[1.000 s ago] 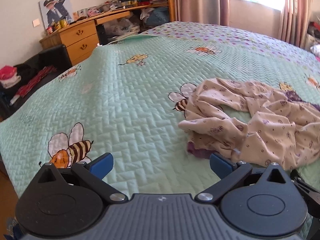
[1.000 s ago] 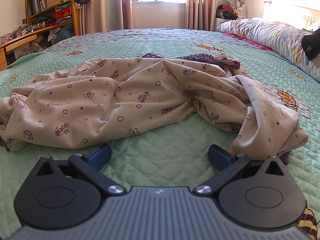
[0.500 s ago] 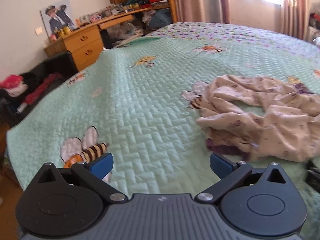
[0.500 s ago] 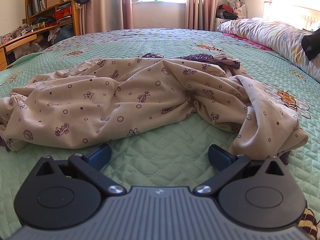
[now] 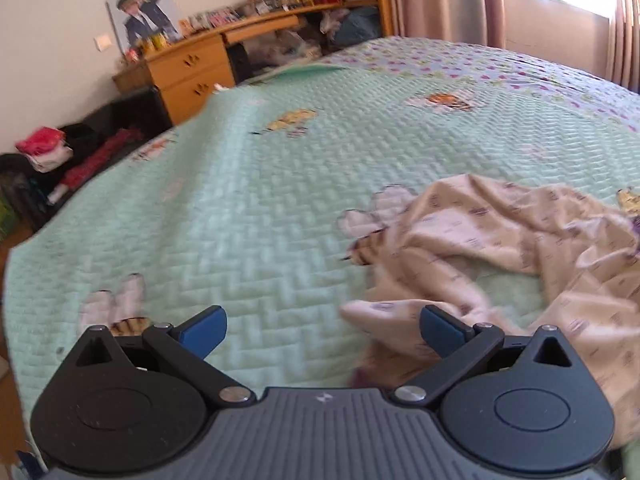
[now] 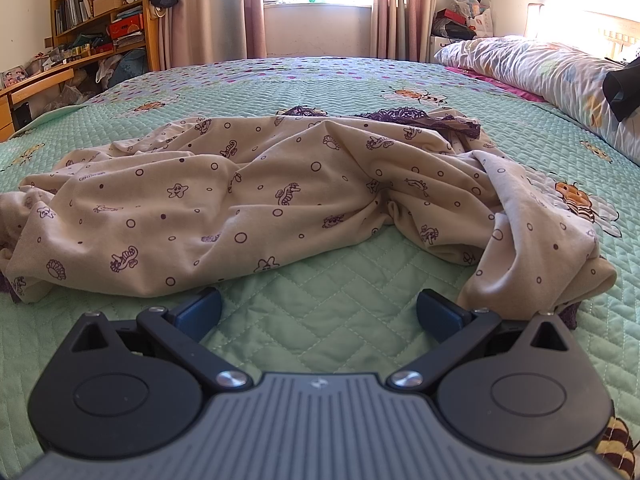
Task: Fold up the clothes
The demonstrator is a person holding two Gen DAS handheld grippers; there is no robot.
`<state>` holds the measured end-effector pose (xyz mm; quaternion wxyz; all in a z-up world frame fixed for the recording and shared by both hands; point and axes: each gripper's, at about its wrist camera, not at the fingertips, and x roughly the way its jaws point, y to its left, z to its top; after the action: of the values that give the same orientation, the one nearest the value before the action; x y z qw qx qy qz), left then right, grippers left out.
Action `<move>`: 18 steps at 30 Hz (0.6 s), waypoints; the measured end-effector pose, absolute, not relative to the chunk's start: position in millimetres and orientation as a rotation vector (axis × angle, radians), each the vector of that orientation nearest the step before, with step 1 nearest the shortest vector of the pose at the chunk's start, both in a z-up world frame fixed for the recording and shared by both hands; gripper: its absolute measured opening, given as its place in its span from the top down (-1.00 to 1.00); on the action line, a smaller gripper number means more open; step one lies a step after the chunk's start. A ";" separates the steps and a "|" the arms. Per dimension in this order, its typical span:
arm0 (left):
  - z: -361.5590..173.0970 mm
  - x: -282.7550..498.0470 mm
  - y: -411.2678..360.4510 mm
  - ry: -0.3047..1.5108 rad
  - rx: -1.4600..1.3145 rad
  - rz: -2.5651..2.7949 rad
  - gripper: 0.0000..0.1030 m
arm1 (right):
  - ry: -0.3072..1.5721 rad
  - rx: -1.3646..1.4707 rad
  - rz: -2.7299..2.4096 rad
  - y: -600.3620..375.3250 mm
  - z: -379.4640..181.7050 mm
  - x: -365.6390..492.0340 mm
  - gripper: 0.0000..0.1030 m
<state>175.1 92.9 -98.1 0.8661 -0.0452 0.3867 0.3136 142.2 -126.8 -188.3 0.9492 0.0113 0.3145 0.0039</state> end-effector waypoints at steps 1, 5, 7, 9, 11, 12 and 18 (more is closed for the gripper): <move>-97.3 181.5 93.0 0.819 -0.103 0.662 -0.99 | 0.640 0.022 0.008 -126.9 -188.4 142.2 -1.00; -105.4 205.9 88.6 0.870 -0.045 0.701 -0.99 | 0.639 0.025 0.008 -127.4 -188.9 141.1 -1.00; -109.8 212.4 88.3 0.881 0.007 0.745 -0.99 | 0.639 0.024 0.008 -126.7 -188.9 140.7 -1.00; -113.4 217.3 90.8 0.890 0.047 0.792 -0.99 | 0.639 0.023 0.008 -125.7 -189.0 140.3 -1.00; -114.3 219.6 97.7 0.899 0.063 0.849 -0.99 | 0.638 0.024 0.008 -125.6 -188.9 139.9 -1.00; -113.9 220.2 101.8 0.903 0.066 0.882 -0.99 | 0.638 0.023 0.008 -125.6 -188.9 139.9 -1.00; -104.2 216.8 123.1 0.875 0.008 0.995 -0.98 | 0.640 0.021 0.007 -125.1 -188.7 140.6 -1.00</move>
<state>216.8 123.1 -104.2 0.7885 0.0039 0.4060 0.4620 140.6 -125.1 -188.7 0.9492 0.0102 0.3144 0.0033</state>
